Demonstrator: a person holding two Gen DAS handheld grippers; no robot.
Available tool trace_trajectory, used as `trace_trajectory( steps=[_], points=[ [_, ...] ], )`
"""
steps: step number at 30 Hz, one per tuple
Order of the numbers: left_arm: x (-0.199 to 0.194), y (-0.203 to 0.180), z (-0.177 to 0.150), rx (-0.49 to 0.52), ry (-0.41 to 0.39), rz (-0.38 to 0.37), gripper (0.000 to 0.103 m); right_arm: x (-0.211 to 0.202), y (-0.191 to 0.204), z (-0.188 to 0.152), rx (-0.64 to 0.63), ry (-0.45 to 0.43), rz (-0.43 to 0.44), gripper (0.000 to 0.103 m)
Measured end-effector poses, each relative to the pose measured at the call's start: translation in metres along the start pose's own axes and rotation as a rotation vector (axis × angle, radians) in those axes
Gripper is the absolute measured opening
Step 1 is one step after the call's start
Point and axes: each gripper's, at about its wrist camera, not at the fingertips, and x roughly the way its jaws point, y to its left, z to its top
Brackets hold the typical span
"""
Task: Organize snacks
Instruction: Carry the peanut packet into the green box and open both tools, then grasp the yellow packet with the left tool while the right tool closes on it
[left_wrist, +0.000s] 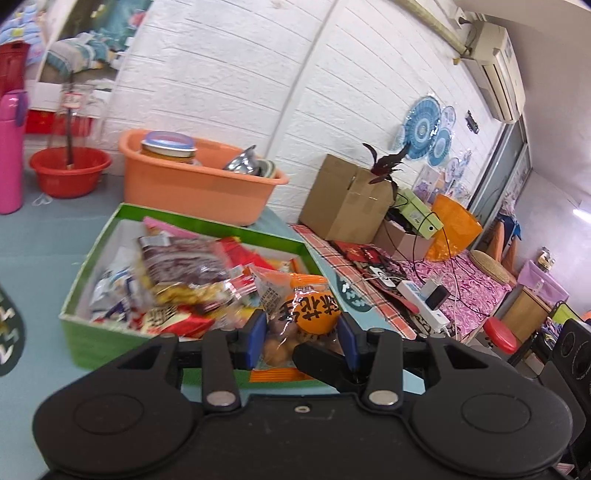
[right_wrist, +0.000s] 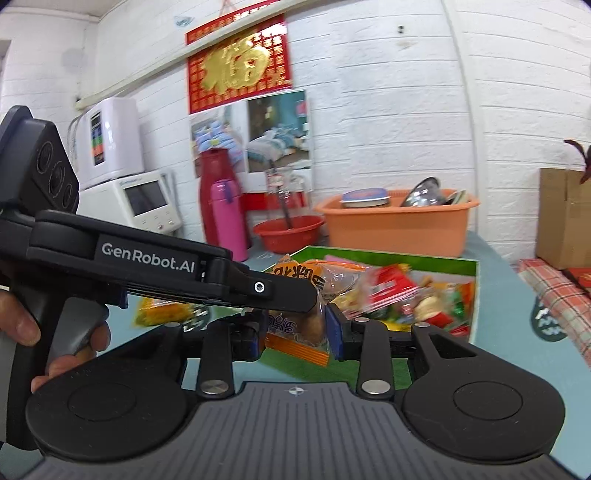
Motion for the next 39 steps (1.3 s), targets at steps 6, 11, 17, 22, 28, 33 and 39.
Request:
trace_trajectory(
  steps=[6, 11, 17, 22, 28, 33, 39],
  points=[
    [0.035, -0.002, 0.014, 0.01, 0.014, -0.013, 0.074, 0.012, -0.03, 0.005, 0.025, -0.018, -0.041, 0.058],
    [0.059, 0.004, 0.017, 0.023, 0.025, -0.012, 0.078, 0.024, -0.047, 0.001, 0.057, -0.023, -0.046, 0.058],
    [0.068, 0.014, 0.002, 0.048, 0.046, 0.064, 0.103, 0.047, -0.056, -0.016, 0.047, 0.046, -0.128, 0.075],
    [0.051, 0.016, 0.001, 0.032, 0.03, 0.066, 0.103, 0.039, -0.052, -0.015, 0.047, 0.026, -0.131, 0.1],
    [0.017, 0.015, 0.001, 0.04, -0.007, 0.102, 0.103, 0.023, -0.028, -0.008, 0.004, -0.024, -0.136, 0.103],
    [-0.01, 0.029, -0.001, 0.034, -0.038, 0.172, 0.103, 0.018, -0.009, -0.009, -0.016, -0.001, -0.106, 0.103],
    [-0.037, 0.068, -0.005, -0.038, -0.045, 0.283, 0.103, 0.018, 0.017, -0.01, -0.048, 0.029, -0.058, 0.103]
  ],
)
